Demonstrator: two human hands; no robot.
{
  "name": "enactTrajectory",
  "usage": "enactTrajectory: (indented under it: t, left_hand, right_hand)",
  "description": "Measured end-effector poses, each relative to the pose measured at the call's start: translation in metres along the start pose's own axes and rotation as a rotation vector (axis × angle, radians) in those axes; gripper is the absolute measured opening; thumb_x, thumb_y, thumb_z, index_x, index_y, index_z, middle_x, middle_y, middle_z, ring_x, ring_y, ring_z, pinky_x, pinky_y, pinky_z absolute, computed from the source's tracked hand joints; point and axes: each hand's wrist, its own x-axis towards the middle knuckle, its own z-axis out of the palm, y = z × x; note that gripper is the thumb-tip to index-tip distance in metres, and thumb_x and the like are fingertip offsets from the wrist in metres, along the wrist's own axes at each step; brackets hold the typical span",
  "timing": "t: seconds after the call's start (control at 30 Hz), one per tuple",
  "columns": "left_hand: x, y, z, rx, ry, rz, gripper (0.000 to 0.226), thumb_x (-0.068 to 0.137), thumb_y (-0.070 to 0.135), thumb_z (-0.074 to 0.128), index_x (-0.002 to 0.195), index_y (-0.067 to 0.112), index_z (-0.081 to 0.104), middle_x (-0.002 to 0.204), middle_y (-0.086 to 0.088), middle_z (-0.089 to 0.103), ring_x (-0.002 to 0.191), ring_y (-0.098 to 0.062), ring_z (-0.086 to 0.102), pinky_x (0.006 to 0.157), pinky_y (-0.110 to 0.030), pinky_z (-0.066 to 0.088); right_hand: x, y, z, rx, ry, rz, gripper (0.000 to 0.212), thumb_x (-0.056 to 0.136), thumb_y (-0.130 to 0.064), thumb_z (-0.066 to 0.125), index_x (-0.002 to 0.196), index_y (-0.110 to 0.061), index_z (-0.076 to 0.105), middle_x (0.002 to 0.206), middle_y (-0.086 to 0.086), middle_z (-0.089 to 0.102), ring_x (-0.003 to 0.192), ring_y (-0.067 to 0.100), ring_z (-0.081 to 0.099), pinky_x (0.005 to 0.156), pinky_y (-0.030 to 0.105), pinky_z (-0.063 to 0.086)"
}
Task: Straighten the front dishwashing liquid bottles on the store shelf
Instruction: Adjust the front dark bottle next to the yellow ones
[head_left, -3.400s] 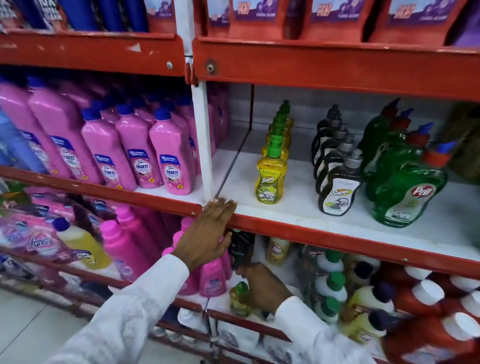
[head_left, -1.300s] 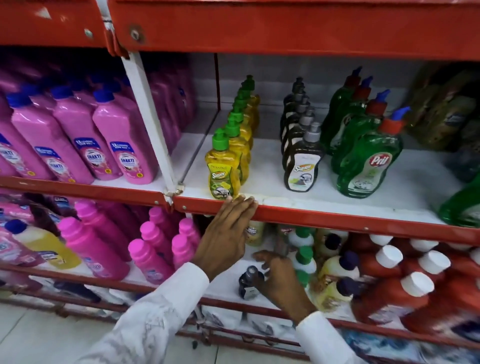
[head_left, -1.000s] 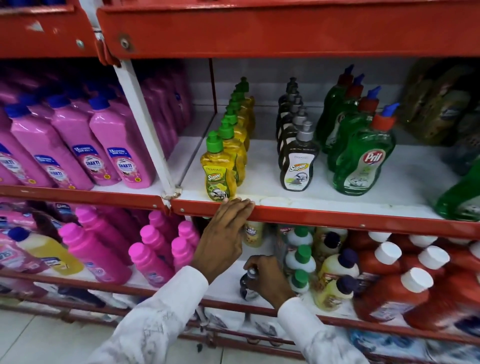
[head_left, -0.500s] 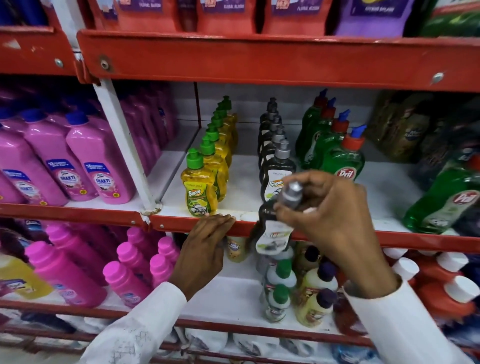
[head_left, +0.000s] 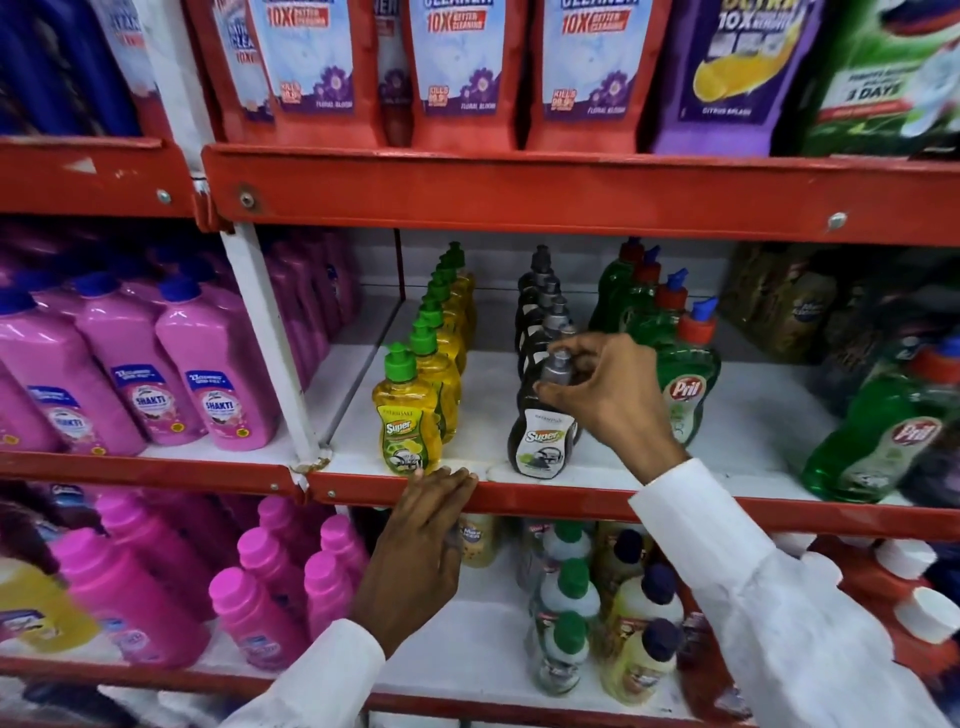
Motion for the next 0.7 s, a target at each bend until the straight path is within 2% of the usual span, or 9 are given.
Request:
enactTrajectory:
  t: [0.1,0.2,0.27,0.37,0.47,0.53,0.63,0.7]
  left_hand:
    - [-0.001,0.0,0.004,0.036,-0.013,-0.013,0.063,0.083,0.016,0.047,0.146,0.019,0.039,0.149,-0.001,0.046,0.144,-0.018,0.033,0.121,-0.041,0.02]
    - [-0.002,0.006,0.009,0.075,-0.027,0.005,0.064,0.084,0.017,0.052,0.147,0.013,0.038,0.153,-0.003,0.042,0.146,-0.019,0.031,0.121,-0.041,0.018]
    - [0.001,0.017,0.015,0.096,-0.047,0.059,0.07,0.082,0.016,0.061,0.147,0.012,0.037,0.153,-0.003,0.041,0.146,-0.019,0.03,0.121,-0.042,0.018]
    - [0.01,0.041,0.022,0.085,-0.07,0.153,0.071,0.082,0.017,0.061,0.148,0.012,0.036,0.154,-0.005,0.041,0.147,-0.019,0.029,0.12,-0.044,0.022]
    - [0.024,0.066,0.034,0.038,-0.106,0.233,0.071,0.083,0.017,0.059,0.149,0.012,0.032,0.158,-0.005,0.035,0.148,-0.021,0.025,0.122,-0.038,0.019]
    - [0.033,0.079,0.045,0.043,-0.134,0.261,0.074,0.085,0.019,0.058,0.151,0.014,0.027,0.16,-0.003,0.029,0.15,-0.018,0.02,0.123,-0.033,0.013]
    - [0.043,0.096,0.066,0.097,-0.188,0.293,0.073,0.087,0.025,0.055,0.153,0.016,0.023,0.161,-0.002,0.026,0.15,-0.015,0.018,0.123,-0.031,0.009]
    - [0.047,0.101,0.074,0.105,-0.21,0.282,0.071,0.086,0.026,0.057,0.151,0.014,0.029,0.158,-0.003,0.032,0.148,-0.015,0.023,0.123,-0.029,0.005]
  right_hand:
    - [0.006,0.003,0.005,0.006,-0.019,-0.02,0.048,0.068,-0.015,0.089,0.113,-0.016,0.073,0.094,0.002,0.078,0.075,0.006,0.071,0.081,0.026,0.061]
    - [0.006,0.008,0.008,0.032,-0.055,-0.062,0.052,0.07,-0.013,0.087,0.119,-0.014,0.07,0.087,-0.005,0.073,0.059,-0.012,0.063,0.064,0.001,0.049]
    - [0.001,0.012,0.006,0.045,-0.046,-0.066,0.055,0.072,-0.014,0.086,0.124,-0.017,0.067,0.093,-0.006,0.074,0.061,-0.012,0.063,0.06,-0.001,0.046]
    - [-0.02,0.022,-0.003,0.03,0.052,-0.101,0.053,0.075,-0.021,0.085,0.125,-0.026,0.065,0.104,-0.014,0.069,0.078,-0.005,0.062,0.067,0.004,0.049]
    - [-0.053,0.053,-0.014,0.067,0.333,-0.111,0.033,0.081,-0.021,0.08,0.112,-0.024,0.07,0.099,-0.007,0.073,0.08,0.009,0.066,0.072,0.025,0.058]
    - [-0.069,0.084,-0.02,0.096,0.546,-0.077,0.023,0.082,-0.014,0.076,0.103,-0.02,0.071,0.095,0.0,0.073,0.08,0.017,0.067,0.074,0.037,0.058]
    - [-0.074,0.133,-0.034,0.064,0.736,-0.041,0.029,0.082,-0.003,0.072,0.109,-0.013,0.064,0.109,0.004,0.068,0.096,0.022,0.064,0.083,0.043,0.055]
    - [-0.072,0.156,-0.045,0.052,0.795,0.018,0.042,0.082,-0.004,0.073,0.121,-0.01,0.057,0.125,0.009,0.06,0.116,0.027,0.056,0.099,0.042,0.049]
